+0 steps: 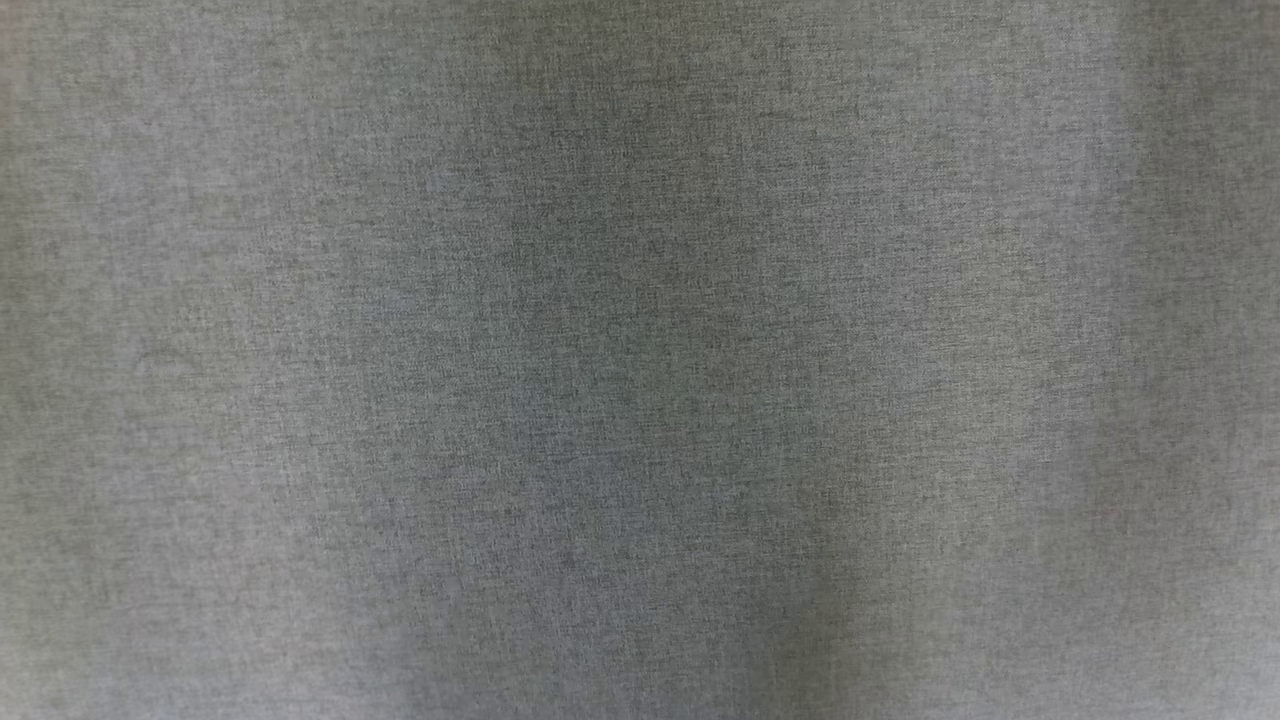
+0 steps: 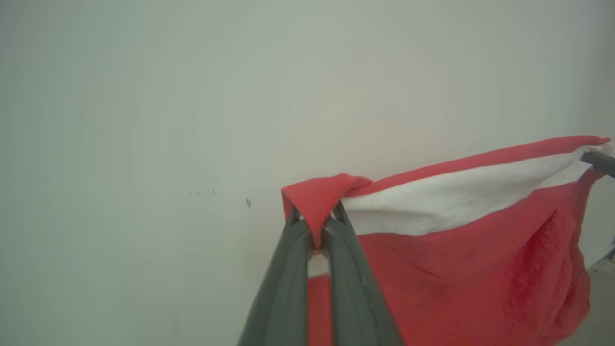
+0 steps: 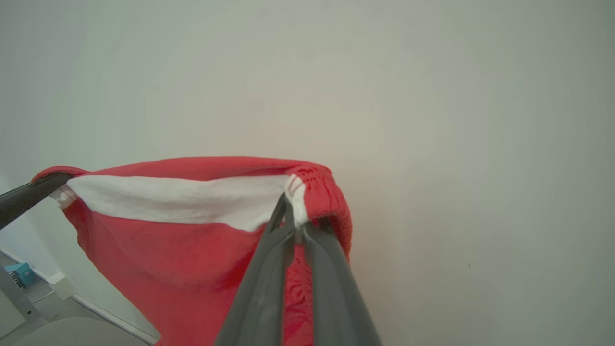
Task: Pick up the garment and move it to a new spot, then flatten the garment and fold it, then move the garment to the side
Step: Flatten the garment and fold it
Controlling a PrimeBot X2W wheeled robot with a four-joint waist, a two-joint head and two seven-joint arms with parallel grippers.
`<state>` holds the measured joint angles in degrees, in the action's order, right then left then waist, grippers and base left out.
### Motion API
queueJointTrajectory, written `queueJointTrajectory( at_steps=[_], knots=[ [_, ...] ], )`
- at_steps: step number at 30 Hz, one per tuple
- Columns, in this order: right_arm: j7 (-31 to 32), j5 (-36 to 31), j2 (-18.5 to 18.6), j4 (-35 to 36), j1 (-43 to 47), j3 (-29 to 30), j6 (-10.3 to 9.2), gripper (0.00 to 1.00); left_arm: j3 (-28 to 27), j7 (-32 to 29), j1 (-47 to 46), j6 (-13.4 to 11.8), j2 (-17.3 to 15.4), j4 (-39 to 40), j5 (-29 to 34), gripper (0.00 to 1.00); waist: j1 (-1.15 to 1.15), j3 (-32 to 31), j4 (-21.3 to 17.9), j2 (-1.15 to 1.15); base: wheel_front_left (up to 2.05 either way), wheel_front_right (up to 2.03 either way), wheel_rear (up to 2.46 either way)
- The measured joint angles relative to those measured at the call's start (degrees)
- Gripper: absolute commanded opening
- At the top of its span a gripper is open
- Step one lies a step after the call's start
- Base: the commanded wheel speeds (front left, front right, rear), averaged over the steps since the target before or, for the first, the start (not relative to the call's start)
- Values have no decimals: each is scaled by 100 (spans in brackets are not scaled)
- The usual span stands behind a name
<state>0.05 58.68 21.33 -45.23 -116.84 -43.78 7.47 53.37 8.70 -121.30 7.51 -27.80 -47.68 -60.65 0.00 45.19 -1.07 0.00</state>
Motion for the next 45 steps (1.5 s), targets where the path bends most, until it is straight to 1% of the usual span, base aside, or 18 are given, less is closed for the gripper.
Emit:
queueJointTrajectory(
  at_steps=[6, 10, 13, 15, 19, 22, 25, 27, 30, 34, 38, 42, 45],
  knots=[
    [-169, 194, 5, -44, -24, -266, 0, 0, 238, 209, -9, 0, 7, -71, -201, 0, 0, -67, -13, 0, 0, 0, 0],
    [-254, 330, 98, 107, 180, -508, 0, 0, 332, 372, 324, 0, -63, 24, -443, 0, 0, -180, -23, 0, 0, 0, 0],
    [-312, 495, 219, 356, 454, -702, 0, 0, 431, 491, 733, 0, -235, 220, -631, 0, 0, -288, -19, 0, 0, 0, 0],
    [-369, 641, 320, 564, 704, -805, 0, 0, 453, 554, 1051, 0, -414, 413, -688, 0, -1, -369, -12, 0, 0, 0, 0],
    [-449, 928, 621, 1155, 1391, -1128, 0, 0, 379, 617, 1945, 0, -681, 895, -832, 0, 0, -563, 20, 0, 0, 0, 0],
    [-619, 1139, 856, 1656, 2041, -1340, 0, 0, -127, 626, 2727, 0, -869, 1323, -760, 0, -1, -740, 49, 0, 0, 0, 0],
    [-810, 1339, 1112, 2152, 2796, -1574, 0, 0, -694, 641, 3799, -35, -945, 1809, -538, 0, -2, -956, 66, -1, 0, 0, 0],
    [-938, 1410, 1311, 2472, 3323, -1738, 0, 0, -993, 641, 4613, -129, -926, 2161, -343, 0, -1, -1117, 74, -1, 0, 0, 0],
    [-1129, 1538, 1550, 2848, 4053, -1923, 0, 0, -1582, 637, 5756, -336, -849, 2727, -94, 0, -1, -1375, 82, -1, 0, 0, 0],
    [-1319, 1611, 1844, 3256, 4943, -2116, 0, 0, -2117, 641, 7229, -542, -632, 3423, 420, 0, -2, -1727, 90, -2, 0, 0, 0],
    [-1423, 1580, 2050, 3545, 5756, -2256, 0, 0, -2448, 642, 8541, -581, -325, 3823, 748, 0, -2, -2073, 99, -2, 0, 0, 0],
    [-1473, 1616, 2197, 3765, 6591, -2284, 0, 0, -2611, 642, 9665, -532, -64, 3992, 1038, 0, -3, -2414, 98, -2, 0, 0, 0],
    [-1481, 1616, 2293, 3883, 7234, -2283, 0, 0, -2675, 642, 10294, -438, 79, 3982, 1249, 0, -2, -2659, 98, -2, 0, 0, 0]
  ],
)
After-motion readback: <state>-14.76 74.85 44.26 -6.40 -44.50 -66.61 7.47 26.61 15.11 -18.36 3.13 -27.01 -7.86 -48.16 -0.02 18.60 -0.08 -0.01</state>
